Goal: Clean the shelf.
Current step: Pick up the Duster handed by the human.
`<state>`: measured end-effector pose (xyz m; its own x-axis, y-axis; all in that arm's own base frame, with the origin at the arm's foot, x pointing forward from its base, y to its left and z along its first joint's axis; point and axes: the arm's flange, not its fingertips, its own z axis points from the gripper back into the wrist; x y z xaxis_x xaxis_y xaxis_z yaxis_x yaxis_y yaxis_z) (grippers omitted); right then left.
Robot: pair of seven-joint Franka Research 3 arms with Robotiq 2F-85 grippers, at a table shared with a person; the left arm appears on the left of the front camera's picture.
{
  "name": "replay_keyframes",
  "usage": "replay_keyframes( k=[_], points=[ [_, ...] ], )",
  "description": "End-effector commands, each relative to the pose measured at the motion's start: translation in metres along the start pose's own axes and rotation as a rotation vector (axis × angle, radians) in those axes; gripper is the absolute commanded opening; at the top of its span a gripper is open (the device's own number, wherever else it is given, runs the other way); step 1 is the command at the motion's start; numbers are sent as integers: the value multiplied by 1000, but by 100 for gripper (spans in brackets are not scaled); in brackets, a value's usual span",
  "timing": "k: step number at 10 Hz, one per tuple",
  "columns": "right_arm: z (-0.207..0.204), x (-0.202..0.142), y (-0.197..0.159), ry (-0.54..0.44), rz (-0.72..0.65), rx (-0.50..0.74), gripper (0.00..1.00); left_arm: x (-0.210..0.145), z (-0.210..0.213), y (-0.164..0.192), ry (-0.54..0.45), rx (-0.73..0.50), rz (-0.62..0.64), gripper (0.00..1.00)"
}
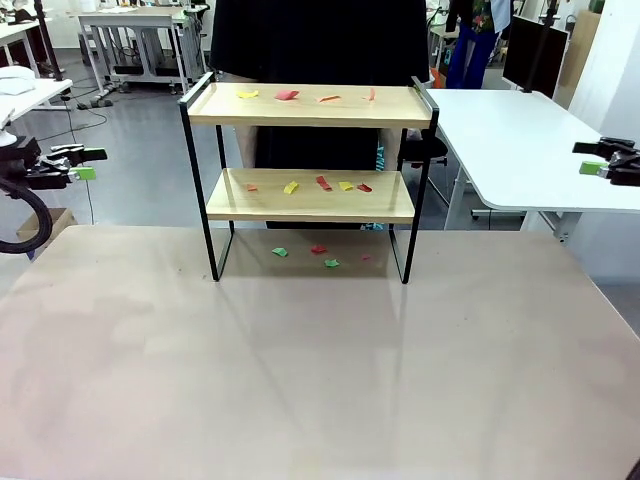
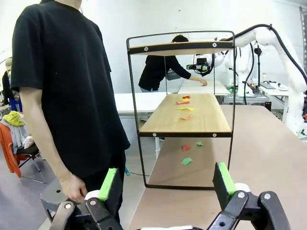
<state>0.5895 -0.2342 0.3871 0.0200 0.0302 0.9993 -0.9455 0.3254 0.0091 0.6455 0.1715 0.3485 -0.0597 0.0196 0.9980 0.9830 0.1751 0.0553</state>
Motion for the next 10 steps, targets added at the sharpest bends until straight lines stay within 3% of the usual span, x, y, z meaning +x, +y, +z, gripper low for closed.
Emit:
replay_keyframes(
  k=[1,10],
  points=[
    [0,2,0,-2,3,-1,100,1,0,-1,5,-3,-22,100],
    [0,2,0,-2,3,-1,100,1,0,-1,5,-3,-22,100]
  ],
)
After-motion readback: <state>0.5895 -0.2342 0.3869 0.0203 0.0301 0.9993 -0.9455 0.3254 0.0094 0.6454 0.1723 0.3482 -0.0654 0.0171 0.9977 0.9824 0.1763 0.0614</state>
